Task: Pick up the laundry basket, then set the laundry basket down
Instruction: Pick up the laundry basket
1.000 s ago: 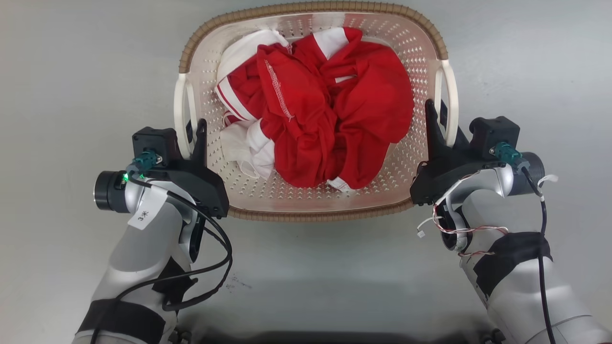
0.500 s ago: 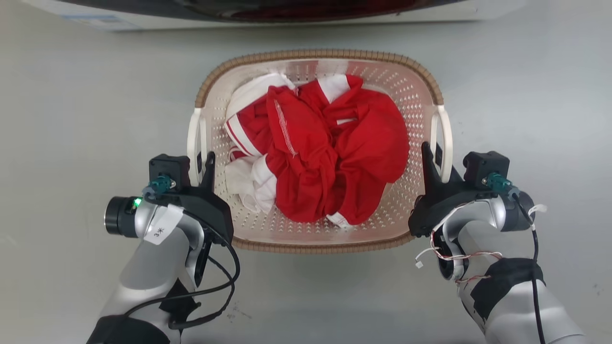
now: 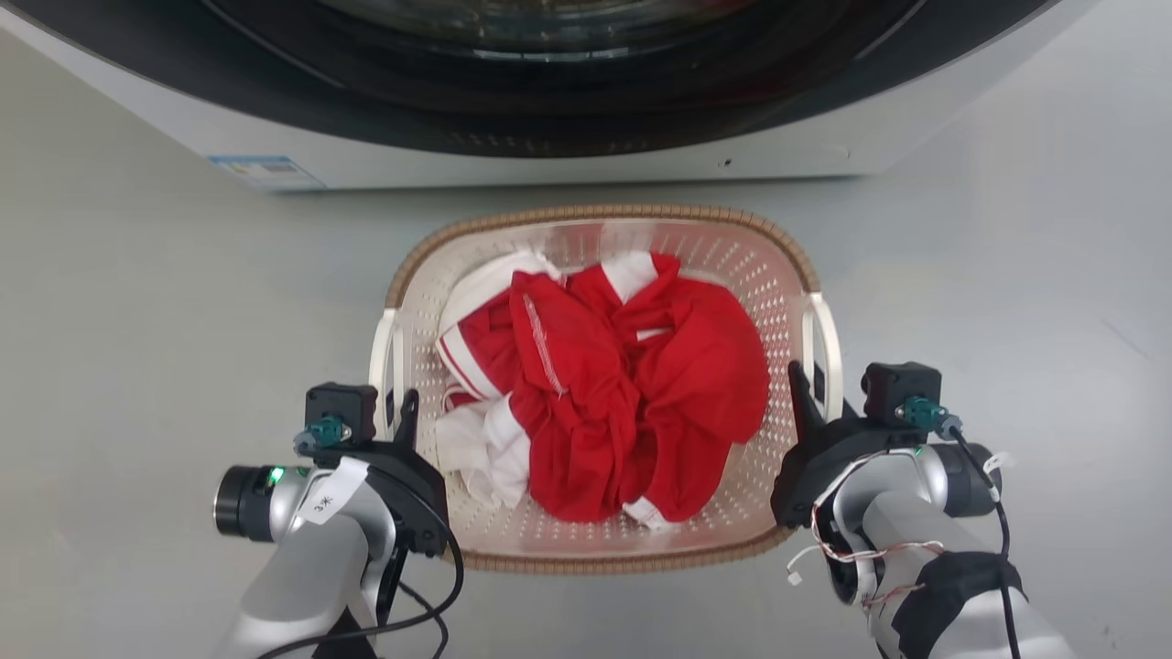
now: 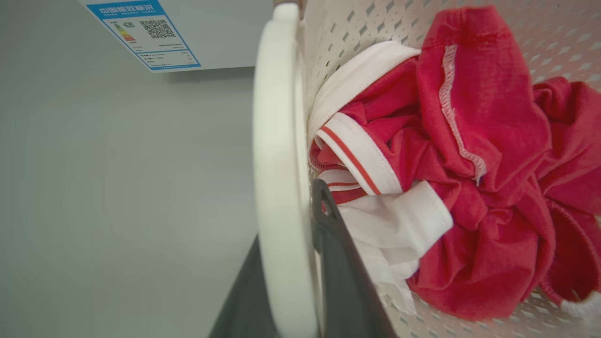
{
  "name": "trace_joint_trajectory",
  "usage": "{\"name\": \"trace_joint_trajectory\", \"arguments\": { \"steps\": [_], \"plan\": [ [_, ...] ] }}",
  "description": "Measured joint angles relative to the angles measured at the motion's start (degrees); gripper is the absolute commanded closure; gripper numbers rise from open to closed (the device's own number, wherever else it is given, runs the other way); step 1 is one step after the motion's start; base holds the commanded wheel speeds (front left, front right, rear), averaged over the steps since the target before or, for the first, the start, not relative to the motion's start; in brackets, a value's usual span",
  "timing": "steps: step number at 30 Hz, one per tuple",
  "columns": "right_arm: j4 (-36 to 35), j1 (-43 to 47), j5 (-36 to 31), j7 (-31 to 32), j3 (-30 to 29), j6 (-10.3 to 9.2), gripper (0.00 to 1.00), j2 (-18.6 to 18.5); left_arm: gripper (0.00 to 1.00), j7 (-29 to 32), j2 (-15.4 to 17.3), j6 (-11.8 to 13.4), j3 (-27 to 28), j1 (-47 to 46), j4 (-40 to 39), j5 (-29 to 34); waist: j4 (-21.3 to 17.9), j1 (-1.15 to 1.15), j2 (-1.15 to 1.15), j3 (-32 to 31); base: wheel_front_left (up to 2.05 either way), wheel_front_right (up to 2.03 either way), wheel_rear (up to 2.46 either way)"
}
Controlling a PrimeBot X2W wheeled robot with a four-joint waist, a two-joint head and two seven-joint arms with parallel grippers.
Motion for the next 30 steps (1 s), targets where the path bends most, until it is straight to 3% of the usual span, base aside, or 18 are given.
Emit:
{"name": "trace_joint_trajectory", "arguments": {
  "steps": [30],
  "plan": [
    [1.62, 17.49, 16.52, 11.51, 14.81, -1.01, 1.00, 0.11, 1.00, 10.35, 0.29, -1.01, -7.37, 19.08, 3.78, -7.26, -0.99, 0.00, 0.00, -25.02, 0.00, 0.00, 0.00]
  ]
}}
